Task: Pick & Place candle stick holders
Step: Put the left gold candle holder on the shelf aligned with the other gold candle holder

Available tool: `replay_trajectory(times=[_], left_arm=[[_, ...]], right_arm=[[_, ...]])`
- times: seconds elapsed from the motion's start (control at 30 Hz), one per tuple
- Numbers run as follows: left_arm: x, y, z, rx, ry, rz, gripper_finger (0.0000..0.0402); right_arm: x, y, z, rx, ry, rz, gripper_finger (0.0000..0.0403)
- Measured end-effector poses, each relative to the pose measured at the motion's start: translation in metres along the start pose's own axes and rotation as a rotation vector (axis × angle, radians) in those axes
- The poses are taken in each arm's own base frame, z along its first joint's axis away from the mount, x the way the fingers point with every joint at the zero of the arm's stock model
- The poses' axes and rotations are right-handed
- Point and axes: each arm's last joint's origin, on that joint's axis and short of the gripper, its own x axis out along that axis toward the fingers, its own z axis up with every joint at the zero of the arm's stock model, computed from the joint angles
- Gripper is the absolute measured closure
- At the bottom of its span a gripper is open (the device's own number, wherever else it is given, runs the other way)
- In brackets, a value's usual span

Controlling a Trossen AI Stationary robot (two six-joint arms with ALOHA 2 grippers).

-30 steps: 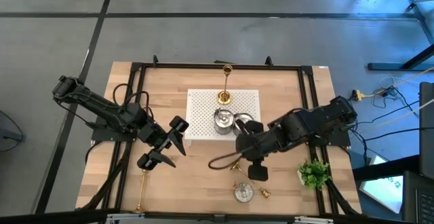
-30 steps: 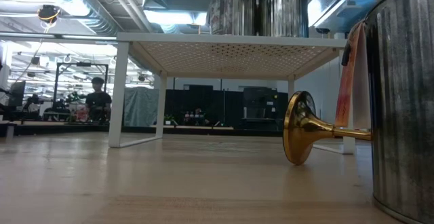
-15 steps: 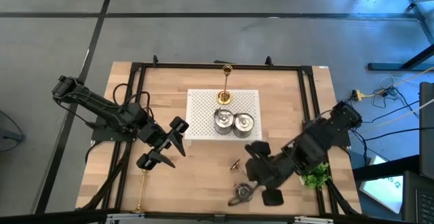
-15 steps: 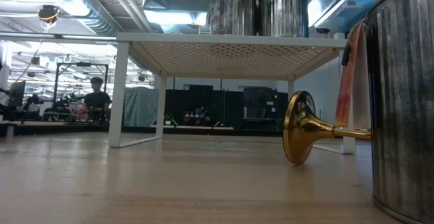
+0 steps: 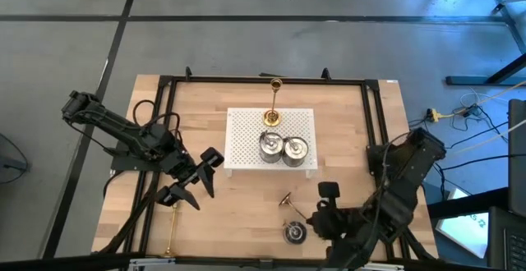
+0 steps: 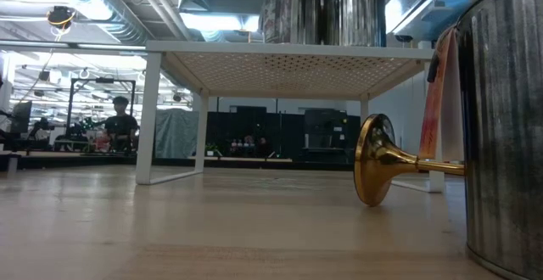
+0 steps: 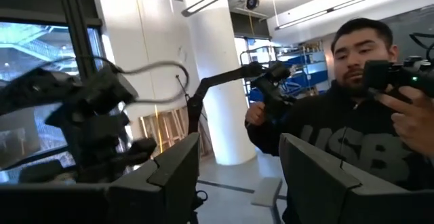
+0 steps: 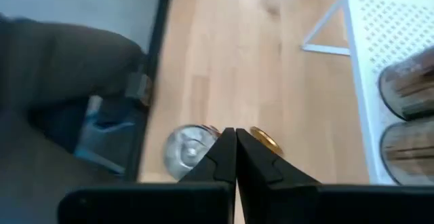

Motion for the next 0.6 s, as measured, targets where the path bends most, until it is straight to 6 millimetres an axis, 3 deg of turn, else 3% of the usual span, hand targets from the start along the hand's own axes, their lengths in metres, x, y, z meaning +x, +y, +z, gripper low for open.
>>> replay_trajectory(times=[0.33,0.5,0.6], left_arm=[[0.000,0.000,-0.001,-0.009,0.012,0.015,0.0203],[0.000,0.005,0.000,-0.049,0.025,0.155,0.0203],[0.000,0.007,-0.010,-0.131,0.112,0.239,0.0203]], right_arm=[[0.050,0.010,-0.035,-0.052,0.055,-0.077,0.0399],[0.071,0.010,-0.054,-0.083,0.077,-0.126,0.0399],[0.080,0.007,-0.062,-0.095,0.055,-0.210,0.0399]])
